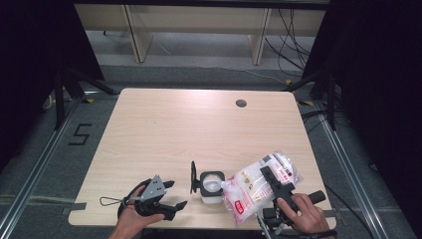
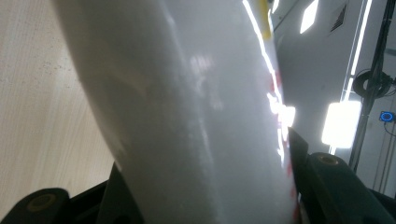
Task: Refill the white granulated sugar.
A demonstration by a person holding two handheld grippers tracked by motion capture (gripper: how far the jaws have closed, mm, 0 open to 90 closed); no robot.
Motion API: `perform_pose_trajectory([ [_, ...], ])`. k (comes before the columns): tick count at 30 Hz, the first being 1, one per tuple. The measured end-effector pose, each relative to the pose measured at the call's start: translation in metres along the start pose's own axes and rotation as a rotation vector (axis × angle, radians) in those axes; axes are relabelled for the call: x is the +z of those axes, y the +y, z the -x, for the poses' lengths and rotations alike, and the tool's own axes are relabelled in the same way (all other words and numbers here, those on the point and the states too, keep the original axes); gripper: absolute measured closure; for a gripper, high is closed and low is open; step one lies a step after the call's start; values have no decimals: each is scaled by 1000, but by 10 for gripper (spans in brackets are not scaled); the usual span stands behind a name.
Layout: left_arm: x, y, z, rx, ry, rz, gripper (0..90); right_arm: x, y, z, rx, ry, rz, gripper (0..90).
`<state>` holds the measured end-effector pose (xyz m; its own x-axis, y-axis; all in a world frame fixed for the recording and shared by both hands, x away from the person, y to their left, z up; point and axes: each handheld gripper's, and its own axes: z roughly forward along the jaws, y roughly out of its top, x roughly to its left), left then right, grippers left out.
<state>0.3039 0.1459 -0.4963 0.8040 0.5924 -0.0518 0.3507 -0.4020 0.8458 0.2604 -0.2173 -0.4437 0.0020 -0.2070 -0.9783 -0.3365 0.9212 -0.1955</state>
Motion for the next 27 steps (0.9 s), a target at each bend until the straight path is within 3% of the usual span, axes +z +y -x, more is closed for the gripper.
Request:
perform_pose_trajectory([
  [8,0,0,0,0,0,0,203,0,0,0,1,0,-1,532],
  [9,-1,0,-1,12,4,-11,203,-2,1,2,-12,20,-24,532],
  [13,0,0,0,-1,-1,0,203,-2,1,2,-19,21,-26,532],
  [16,0,0,0,-2,-3,4,203,-3,2,-2,32,30,-40,533],
  [19,0,0,0,7,3,-6,203,-3,2,-2,28,30,-44,533],
  [20,1,0,2,-18,-3,15,203,-3,1,-2,23,30,-39,533],
  [23,-1,0,-1,13,4,-12,203,-3,1,-1,25,29,-39,533],
  [25,1,0,2,-17,-2,14,203,-3,1,-3,43,35,-43,533],
  [26,0,0,0,-3,3,0,203,-3,1,-2,32,35,-43,533],
  [27,1,0,1,-18,-4,15,203,-3,2,-2,31,30,-42,533],
])
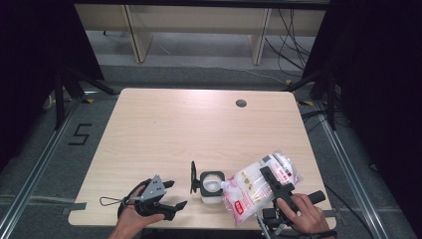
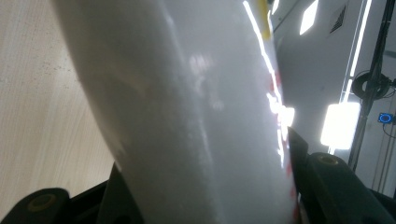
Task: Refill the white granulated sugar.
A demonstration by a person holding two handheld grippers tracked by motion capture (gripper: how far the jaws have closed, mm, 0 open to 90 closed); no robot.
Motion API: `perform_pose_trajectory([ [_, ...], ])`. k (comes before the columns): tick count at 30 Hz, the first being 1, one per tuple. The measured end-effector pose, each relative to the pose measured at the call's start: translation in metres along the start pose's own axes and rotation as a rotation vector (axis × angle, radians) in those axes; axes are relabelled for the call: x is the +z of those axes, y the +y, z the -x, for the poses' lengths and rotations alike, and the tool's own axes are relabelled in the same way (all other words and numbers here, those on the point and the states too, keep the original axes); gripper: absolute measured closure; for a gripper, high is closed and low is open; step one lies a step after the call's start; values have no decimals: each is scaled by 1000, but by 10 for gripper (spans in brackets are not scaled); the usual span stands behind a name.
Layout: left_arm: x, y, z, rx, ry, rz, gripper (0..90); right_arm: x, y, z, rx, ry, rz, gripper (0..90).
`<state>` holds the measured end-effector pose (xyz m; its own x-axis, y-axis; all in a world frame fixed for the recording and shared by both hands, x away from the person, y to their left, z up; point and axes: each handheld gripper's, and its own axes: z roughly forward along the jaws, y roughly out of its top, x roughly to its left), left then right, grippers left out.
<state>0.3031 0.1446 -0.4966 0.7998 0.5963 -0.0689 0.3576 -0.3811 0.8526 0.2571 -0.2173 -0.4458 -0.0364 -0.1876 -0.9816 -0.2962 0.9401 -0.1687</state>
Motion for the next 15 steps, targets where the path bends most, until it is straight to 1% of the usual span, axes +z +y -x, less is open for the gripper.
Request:
perform_pose_trajectory([
  [2,0,0,0,1,2,-1,203,0,0,0,-5,0,4,533],
  [4,-1,0,-1,15,3,-13,203,0,0,0,-1,0,-1,533],
  [5,-1,0,-2,30,9,-26,203,0,0,0,0,0,0,533],
  [6,-1,0,-2,28,8,-25,203,0,0,0,-4,-1,-3,533],
  [7,-1,0,-2,24,10,-23,203,1,0,3,-36,-3,14,533],
  [8,-1,0,-1,15,7,-14,203,1,0,2,-34,-2,12,533],
  [9,-1,0,-1,17,8,-16,203,1,0,2,-36,-2,10,534],
  [10,0,0,0,1,1,-1,203,1,0,2,-39,-2,9,534],
  [11,0,0,0,1,2,-1,203,0,0,-1,8,4,-7,534],
  [12,-1,0,-1,9,4,-8,203,0,0,0,-7,-1,-4,534],
  [15,-1,0,-2,23,7,-20,203,0,0,1,-14,-3,-1,534],
])
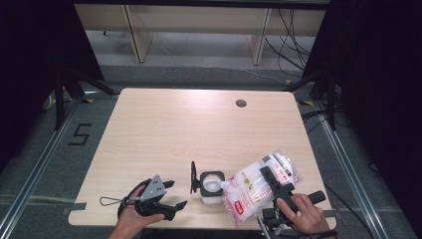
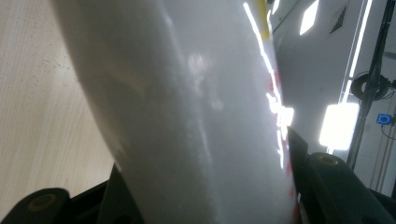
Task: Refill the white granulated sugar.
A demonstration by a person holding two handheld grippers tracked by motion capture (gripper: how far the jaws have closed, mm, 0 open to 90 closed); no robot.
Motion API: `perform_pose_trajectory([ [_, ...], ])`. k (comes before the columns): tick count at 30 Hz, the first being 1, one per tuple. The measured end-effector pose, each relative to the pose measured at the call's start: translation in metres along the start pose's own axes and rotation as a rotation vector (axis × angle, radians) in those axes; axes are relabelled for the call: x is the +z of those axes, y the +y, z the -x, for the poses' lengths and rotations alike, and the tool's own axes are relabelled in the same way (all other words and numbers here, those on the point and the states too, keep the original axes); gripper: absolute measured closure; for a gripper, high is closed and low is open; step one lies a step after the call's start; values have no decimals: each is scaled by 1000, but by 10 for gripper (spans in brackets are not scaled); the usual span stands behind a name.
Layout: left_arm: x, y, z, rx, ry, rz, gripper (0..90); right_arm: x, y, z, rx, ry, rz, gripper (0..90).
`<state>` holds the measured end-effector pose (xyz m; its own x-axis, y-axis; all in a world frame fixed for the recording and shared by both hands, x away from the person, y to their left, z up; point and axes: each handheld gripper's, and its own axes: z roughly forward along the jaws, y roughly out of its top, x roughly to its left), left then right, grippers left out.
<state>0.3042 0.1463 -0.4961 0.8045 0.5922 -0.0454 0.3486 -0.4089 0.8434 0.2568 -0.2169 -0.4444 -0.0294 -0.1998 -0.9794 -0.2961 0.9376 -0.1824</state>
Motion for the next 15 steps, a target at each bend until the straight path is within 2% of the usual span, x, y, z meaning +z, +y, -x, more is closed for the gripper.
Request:
perform_pose_trajectory([
  [1,0,0,0,-8,-6,9,203,1,0,3,-39,-17,26,535],
  [4,0,0,1,-7,-5,6,203,2,0,2,-28,-31,43,537],
  [5,0,0,0,7,1,-6,203,2,0,2,-28,-31,43,537],
  [8,1,0,2,-23,-5,19,203,3,0,2,-28,-29,46,539],
  [10,1,0,2,-23,-7,20,203,3,0,1,-25,-28,47,540],
  [12,0,0,0,1,2,-3,203,2,1,2,-30,-12,29,541],
  [13,1,0,2,-22,-6,19,203,0,0,-2,20,6,4,541],
  [15,1,0,2,-23,-5,18,203,1,0,-1,8,7,9,543],
])
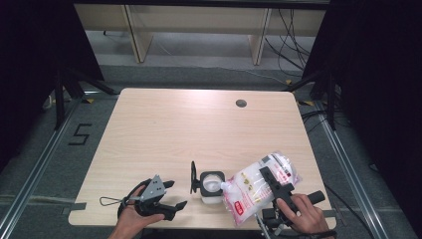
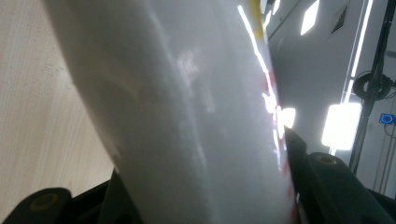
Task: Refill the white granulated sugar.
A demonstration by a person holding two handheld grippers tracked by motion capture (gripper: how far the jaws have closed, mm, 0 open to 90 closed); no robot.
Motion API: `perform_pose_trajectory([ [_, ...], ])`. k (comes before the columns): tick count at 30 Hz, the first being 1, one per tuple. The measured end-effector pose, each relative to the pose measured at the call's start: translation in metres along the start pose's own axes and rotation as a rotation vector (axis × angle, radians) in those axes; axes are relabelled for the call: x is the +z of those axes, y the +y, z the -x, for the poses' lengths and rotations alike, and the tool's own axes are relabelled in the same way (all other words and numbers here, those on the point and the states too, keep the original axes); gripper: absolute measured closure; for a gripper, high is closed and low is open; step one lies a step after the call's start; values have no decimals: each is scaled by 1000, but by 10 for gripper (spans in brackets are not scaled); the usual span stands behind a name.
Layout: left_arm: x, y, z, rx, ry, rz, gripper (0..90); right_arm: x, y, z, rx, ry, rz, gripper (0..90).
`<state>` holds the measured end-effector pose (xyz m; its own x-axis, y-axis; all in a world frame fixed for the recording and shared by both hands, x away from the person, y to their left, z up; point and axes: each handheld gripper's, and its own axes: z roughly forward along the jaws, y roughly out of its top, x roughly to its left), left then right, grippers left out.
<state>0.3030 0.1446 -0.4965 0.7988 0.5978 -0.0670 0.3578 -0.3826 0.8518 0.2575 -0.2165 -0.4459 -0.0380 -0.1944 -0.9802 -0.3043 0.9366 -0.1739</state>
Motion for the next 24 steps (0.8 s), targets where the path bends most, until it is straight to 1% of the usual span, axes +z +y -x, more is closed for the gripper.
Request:
perform_pose_trajectory([
  [1,0,0,0,0,0,0,203,0,0,0,1,2,2,543],
  [2,0,0,0,0,0,0,203,1,0,2,-17,2,12,544],
  [4,0,0,0,0,-1,0,203,1,0,1,-7,6,14,546],
  [5,0,0,0,0,0,0,203,2,-1,-1,21,9,23,548],
  [6,0,0,0,-6,-2,1,203,2,-1,-1,21,9,23,548],
  [7,0,0,0,7,0,-3,203,2,-1,0,10,5,24,549],
  [8,0,0,0,-2,-2,-3,203,3,-2,0,10,7,28,550],
  [10,0,0,0,-8,-3,1,203,3,-3,-2,36,19,18,551],
  [11,0,0,0,-7,-3,0,203,3,-4,-1,19,14,26,552],
  [12,0,0,0,2,0,0,203,4,-4,0,13,10,31,553],
  [13,0,0,0,1,-1,1,203,4,-4,-2,40,21,24,553],
  [14,0,0,0,1,-1,2,203,3,-4,-2,42,24,14,554],
  [15,0,0,0,2,0,0,203,5,-5,-1,34,18,29,554],
  [16,0,0,-1,7,-4,-2,203,5,-5,-1,34,18,29,554],
  [17,0,0,0,1,-2,1,203,5,-6,-4,67,34,20,554],
  [18,0,0,0,1,-5,3,203,5,-6,-4,66,31,22,554],
  [20,0,0,0,1,-1,0,203,5,-6,-1,37,15,37,555],
  [21,0,0,-1,8,-1,-4,203,5,-6,-1,39,14,35,555],
  [22,-1,0,-2,29,6,-25,203,5,-6,-1,39,13,36,555],
  [23,-1,0,-2,29,6,-24,203,5,-5,-1,38,16,29,555],
  [24,0,0,0,5,-3,-2,203,4,-5,0,37,19,23,555],
])
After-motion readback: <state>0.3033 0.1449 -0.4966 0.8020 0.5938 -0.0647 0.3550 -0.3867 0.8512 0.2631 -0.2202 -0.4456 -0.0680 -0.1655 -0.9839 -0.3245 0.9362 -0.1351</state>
